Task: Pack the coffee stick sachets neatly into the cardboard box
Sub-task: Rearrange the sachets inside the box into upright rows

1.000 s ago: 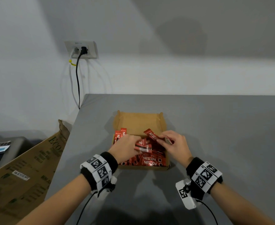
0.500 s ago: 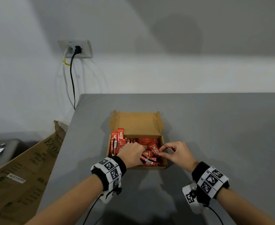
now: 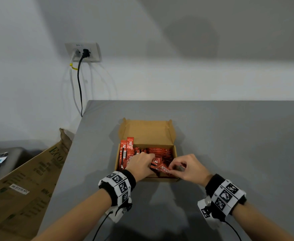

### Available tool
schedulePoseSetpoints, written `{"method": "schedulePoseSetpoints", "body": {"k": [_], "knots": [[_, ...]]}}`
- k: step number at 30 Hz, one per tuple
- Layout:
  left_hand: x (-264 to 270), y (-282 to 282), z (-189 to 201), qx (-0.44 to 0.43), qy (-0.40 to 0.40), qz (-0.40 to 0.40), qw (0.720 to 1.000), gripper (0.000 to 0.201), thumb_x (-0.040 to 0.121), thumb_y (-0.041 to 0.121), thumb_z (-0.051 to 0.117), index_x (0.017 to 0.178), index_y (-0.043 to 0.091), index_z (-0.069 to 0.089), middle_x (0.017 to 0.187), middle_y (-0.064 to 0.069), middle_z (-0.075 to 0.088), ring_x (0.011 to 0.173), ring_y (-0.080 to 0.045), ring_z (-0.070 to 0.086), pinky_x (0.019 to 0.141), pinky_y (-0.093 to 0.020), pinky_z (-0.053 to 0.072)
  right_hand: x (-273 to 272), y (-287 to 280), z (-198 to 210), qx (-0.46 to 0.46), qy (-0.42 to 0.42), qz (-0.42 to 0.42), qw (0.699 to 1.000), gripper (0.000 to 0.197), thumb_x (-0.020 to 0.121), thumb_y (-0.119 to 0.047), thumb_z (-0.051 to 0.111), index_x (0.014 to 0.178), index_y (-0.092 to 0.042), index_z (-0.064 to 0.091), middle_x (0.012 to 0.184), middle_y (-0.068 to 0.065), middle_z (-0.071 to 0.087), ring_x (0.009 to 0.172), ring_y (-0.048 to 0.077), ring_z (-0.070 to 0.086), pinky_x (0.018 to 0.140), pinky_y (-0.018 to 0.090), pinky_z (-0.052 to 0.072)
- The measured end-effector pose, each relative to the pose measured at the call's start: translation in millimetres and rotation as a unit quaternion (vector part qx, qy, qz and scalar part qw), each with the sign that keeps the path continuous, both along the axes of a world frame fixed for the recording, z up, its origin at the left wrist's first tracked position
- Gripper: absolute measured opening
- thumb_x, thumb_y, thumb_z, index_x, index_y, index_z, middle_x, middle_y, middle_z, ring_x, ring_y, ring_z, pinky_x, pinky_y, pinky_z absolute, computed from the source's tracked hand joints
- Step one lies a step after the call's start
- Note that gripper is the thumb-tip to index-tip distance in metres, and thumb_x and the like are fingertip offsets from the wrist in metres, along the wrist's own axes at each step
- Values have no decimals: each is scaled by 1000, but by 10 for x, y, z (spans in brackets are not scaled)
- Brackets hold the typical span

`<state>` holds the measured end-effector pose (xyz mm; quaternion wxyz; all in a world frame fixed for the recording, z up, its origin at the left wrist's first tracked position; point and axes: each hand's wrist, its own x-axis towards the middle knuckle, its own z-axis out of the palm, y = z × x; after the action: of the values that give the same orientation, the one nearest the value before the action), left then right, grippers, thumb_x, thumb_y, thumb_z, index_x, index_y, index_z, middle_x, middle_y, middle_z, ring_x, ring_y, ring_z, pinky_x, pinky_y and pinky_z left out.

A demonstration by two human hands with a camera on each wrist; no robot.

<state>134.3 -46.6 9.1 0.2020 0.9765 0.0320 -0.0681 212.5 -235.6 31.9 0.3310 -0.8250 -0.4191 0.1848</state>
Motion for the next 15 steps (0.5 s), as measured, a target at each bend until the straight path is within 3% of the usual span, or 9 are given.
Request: {"method": "schedulePoseSetpoints", "body": {"k": [2,4,9,12,15], "knots": [[-1,-3,12,20,4,-5,1000,16,86,13,58,101,8,56,94,-9,67,87,-29,64,73,-39,52,-15,16,-74,-72,-50,23,996,11,80,-26,70,82,-16,73,78,-11,69,75,4,63,70,21,48],[14,-7,29,23,13,0,1000,19,85,0,52,102,6,56,94,-11,66,86,-30,63,69,-36,50,-32,69,-81,-148,-120,43,981,18,84,-31,63,88,-15,71,90,-3,70,83,15,64,74,30,49],[32,57,45,-51,28,-13,998,22,81,20,69,98,10,60,98,-5,68,88,-21,65,79,-36,54,-43,292,-33,-256,-207,69,942,18,85,-27,57,92,-14,66,98,4,67,91,25,62,75,31,45],[34,144,130,-73,48,-27,996,20,79,10,67,97,8,60,98,-6,66,87,-20,64,76,-30,53,-38,354,-53,-276,-216,65,934,17,83,-26,57,92,-13,65,97,7,66,90,29,63,75,33,46],[38,240,211,-108,15,7,994,14,81,1,58,94,7,61,93,-5,65,78,-18,62,67,-25,51,-21,352,-90,-261,-204,52,942,17,81,-28,58,92,-17,65,97,4,67,90,28,62,75,34,48]]}}
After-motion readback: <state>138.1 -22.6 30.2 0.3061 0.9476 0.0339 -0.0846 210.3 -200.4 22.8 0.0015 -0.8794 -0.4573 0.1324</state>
